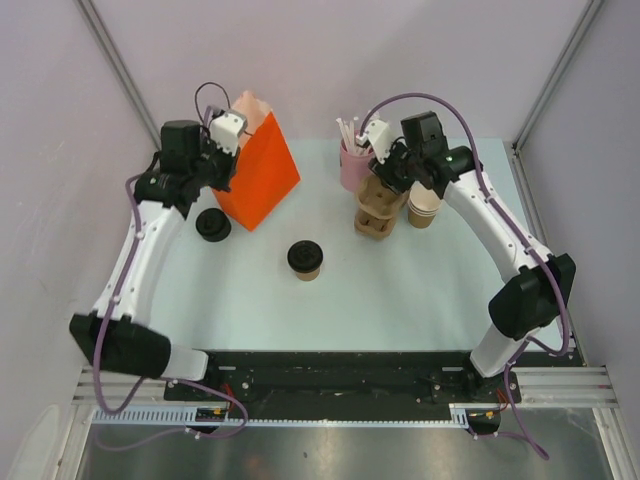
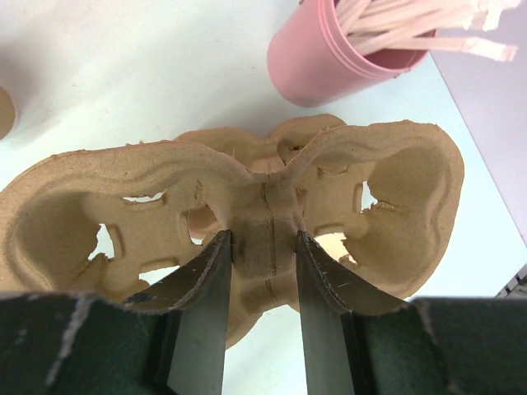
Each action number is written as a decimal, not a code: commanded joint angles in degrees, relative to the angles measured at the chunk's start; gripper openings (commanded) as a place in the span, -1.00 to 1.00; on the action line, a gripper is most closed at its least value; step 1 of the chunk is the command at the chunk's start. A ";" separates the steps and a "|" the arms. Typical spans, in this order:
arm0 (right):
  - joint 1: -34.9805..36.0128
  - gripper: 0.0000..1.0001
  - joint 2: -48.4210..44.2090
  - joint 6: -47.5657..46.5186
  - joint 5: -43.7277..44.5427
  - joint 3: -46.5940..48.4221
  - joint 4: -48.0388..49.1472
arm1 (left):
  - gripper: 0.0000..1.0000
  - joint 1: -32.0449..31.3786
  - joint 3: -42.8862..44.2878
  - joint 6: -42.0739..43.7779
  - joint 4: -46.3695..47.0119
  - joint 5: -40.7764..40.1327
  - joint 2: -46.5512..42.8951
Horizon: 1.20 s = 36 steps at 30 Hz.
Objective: Pack the takeout coffee
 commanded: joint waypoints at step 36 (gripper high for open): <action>8.90 -0.72 -5.46 0.97 2.53 -0.82 2.31 | 0.03 -6.16 -9.07 -13.52 -28.40 0.86 -18.55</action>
